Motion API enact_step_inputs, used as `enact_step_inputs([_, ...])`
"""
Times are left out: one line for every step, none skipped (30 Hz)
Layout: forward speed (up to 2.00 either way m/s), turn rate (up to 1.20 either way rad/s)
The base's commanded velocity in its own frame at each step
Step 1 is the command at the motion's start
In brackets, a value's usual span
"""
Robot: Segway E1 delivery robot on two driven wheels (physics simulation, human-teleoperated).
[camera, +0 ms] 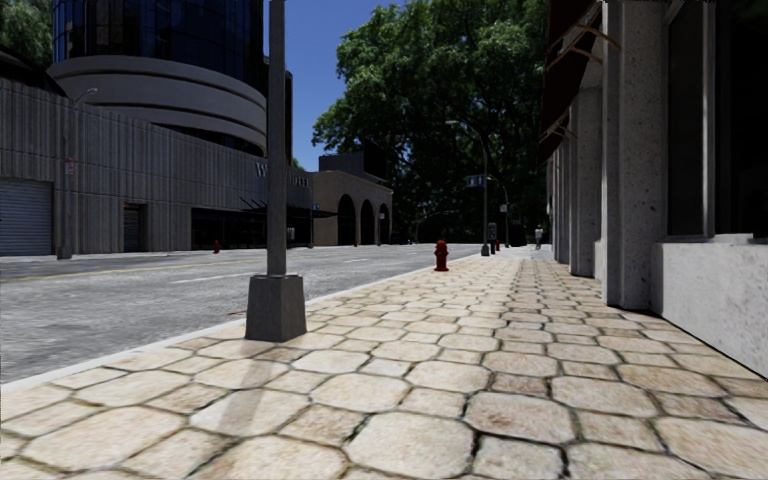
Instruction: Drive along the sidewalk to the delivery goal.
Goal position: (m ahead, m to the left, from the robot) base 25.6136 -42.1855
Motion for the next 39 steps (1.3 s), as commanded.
enact_step_inputs([2.00,-0.23])
enact_step_inputs([2.00,-0.23])
enact_step_inputs([2.00,-0.23])
enact_step_inputs([2.00,-0.23])
enact_step_inputs([2.00,-0.23])
enact_step_inputs([2.00,-0.23])
enact_step_inputs([2.00,-0.23])
enact_step_inputs([2.00,-0.23])
enact_step_inputs([2.00,-0.23])
enact_step_inputs([2.00,-0.23])
enact_step_inputs([2.00,-0.23])
enact_step_inputs([2.00,-0.23])
enact_step_inputs([2.00,-0.23])
enact_step_inputs([2.00,-0.23])
enact_step_inputs([2.00,-0.24])
enact_step_inputs([2.00,-0.24])
enact_step_inputs([2.00,-0.26])
enact_step_inputs([2.00,-0.28])
enact_step_inputs([2.00,-0.29])
enact_step_inputs([2.00,-0.32])
enact_step_inputs([2.00,-0.34])
enact_step_inputs([2.00,-0.35])
enact_step_inputs([2.00,-0.36])
enact_step_inputs([2.00,-0.36])
enact_step_inputs([2.00,-0.36])
enact_step_inputs([2.00,-0.37])
enact_step_inputs([2.00,-0.39])
enact_step_inputs([2.00,-0.39])
enact_step_inputs([2.00,-0.49])
enact_step_inputs([2.00,-0.49])
enact_step_inputs([2.00,-0.49])
enact_step_inputs([2.00,-0.49])
enact_step_inputs([2.00,-0.49])
enact_step_inputs([2.00,-0.49])
enact_step_inputs([2.00,-0.49])
enact_step_inputs([2.00,-0.49])
enact_step_inputs([2.00,-0.49])
enact_step_inputs([2.00,-0.49])
enact_step_inputs([2.00,-0.49])
